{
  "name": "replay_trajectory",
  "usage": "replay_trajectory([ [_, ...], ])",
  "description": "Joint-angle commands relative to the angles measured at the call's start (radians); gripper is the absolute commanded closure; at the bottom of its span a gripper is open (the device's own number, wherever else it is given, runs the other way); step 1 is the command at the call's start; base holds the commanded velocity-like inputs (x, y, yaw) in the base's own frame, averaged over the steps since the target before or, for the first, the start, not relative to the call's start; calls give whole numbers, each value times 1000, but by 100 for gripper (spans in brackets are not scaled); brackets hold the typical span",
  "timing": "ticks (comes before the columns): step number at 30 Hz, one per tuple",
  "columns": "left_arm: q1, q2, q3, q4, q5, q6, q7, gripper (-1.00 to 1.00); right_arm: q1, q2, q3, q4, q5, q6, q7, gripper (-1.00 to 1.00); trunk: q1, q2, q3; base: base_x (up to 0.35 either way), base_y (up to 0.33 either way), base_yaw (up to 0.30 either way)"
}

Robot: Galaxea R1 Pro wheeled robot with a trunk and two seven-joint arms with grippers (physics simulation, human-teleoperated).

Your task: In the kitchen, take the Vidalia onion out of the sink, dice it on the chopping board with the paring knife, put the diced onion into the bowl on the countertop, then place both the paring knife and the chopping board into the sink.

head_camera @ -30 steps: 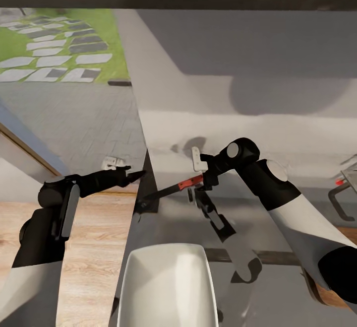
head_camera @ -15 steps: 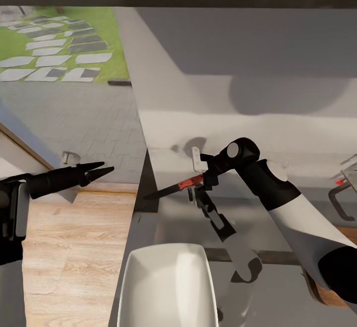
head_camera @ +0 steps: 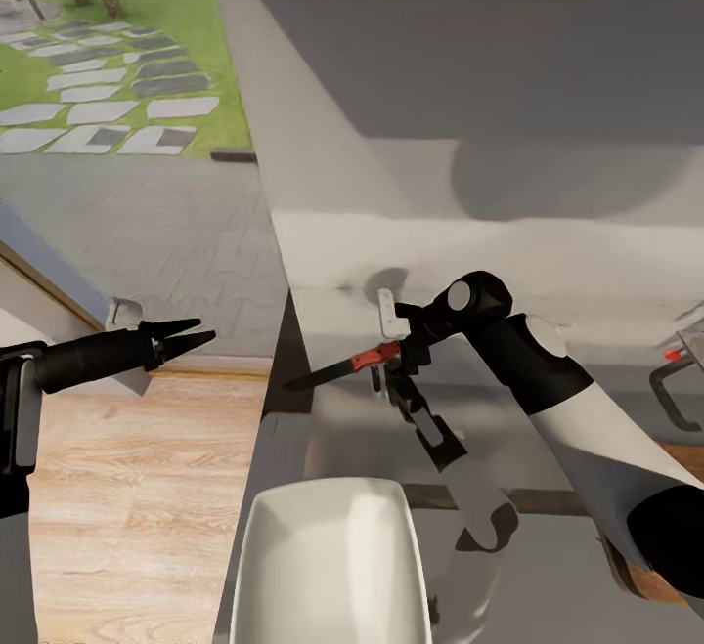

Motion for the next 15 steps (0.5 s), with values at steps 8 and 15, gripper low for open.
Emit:
replay_trajectory([
  [8,-1,0,-2,3,2,10,-2,-100,-1,-1,3,-2,2,10,3,-100,0,-2,-6,0,0,0],
  [15,-1,-1,-2,4,2,10,-2,-100,-1,-1,3,-1,2,10,3,-100,0,-2,-13,0,0,0],
])
